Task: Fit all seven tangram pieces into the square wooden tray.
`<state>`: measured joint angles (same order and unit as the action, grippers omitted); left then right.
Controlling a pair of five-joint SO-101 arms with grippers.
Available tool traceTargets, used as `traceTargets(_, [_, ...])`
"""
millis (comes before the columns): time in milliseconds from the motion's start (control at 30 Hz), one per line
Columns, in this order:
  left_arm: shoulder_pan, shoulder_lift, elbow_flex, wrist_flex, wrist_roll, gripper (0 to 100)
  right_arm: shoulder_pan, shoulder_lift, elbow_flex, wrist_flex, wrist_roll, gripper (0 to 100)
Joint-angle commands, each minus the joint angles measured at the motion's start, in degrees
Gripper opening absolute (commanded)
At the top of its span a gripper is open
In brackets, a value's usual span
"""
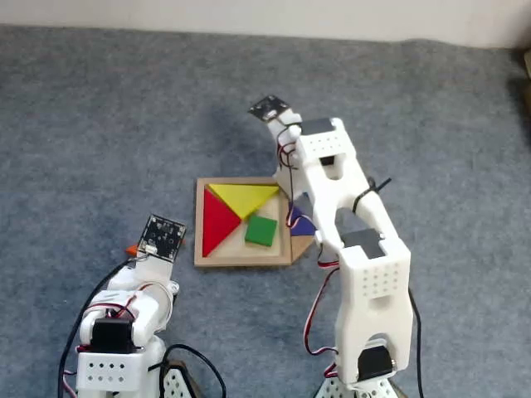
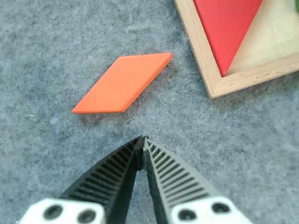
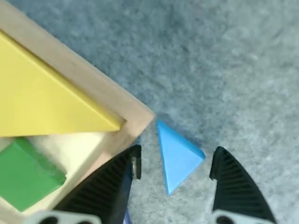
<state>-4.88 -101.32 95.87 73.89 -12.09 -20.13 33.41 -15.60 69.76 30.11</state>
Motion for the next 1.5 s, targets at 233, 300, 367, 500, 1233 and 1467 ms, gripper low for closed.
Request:
traceTargets(233, [0.8, -2.8, 1.4, 0.2, 0.4, 3, -0.7, 3.9, -3.1, -0.5, 3.0, 17.7])
traceTargets(300, [0.8, -2.8, 1.4, 0.2, 0.4, 3, -0.4, 3.6, -3.0, -0.5, 3.0, 15.8])
traceTargets(367, [0.8, -2.8, 1.4, 0.2, 0.4, 3, -0.1, 2.9, -2.9, -0.5, 3.0, 14.8])
traceTargets(500, [0.8, -2.8, 1.4, 0.2, 0.4, 3, 0.8, 0.0, -2.7, -0.5, 3.0, 12.5])
traceTargets(1233, [0.8, -2.8, 1.4, 0.2, 0.4, 3, -2.2, -19.2, -1.3, 15.3, 3.0, 6.0])
traceTargets(1467, [0.8, -2.8, 1.4, 0.2, 0.4, 3, -9.8, -26.2, 5.3, 17.7, 2.9, 6.0])
